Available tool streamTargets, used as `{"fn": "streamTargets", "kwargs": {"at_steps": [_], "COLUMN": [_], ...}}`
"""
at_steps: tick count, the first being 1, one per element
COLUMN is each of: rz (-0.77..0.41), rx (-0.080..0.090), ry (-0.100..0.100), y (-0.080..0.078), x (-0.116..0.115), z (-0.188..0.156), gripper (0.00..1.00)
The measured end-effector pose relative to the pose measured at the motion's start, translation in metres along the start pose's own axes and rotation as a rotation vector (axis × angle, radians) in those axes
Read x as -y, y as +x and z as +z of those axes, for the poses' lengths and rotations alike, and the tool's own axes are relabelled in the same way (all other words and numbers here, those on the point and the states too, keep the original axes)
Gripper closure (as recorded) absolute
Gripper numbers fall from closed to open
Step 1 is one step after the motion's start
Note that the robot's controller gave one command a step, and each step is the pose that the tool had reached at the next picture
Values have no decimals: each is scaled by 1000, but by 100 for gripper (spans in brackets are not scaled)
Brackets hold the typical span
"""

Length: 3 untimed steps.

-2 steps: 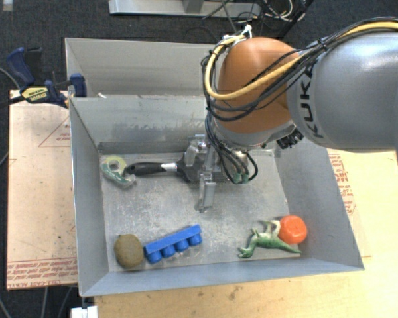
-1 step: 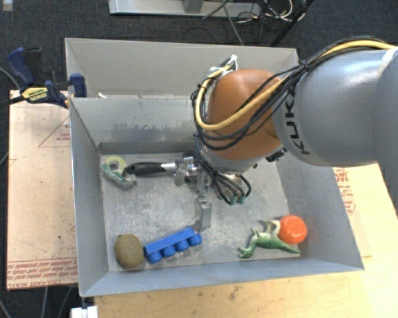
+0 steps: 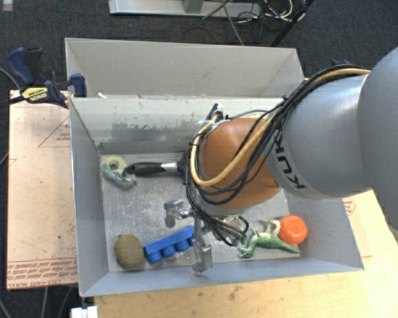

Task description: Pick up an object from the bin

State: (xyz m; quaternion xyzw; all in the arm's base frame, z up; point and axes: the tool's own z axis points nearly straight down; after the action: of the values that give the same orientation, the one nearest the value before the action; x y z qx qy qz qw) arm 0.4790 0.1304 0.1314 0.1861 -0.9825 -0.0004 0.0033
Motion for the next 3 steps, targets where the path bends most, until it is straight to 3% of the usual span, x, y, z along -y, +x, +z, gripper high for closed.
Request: {"fn": "streamTargets", "kwargs": {"at_steps": [1, 2, 3], "rz": [15, 63, -185], "rx": [13, 13, 9], "ry": [2, 1, 1], "y": [-38, -10, -34], "x": [13, 11, 4], "z": [-20, 57, 61], "gripper": [0, 0, 100]}}
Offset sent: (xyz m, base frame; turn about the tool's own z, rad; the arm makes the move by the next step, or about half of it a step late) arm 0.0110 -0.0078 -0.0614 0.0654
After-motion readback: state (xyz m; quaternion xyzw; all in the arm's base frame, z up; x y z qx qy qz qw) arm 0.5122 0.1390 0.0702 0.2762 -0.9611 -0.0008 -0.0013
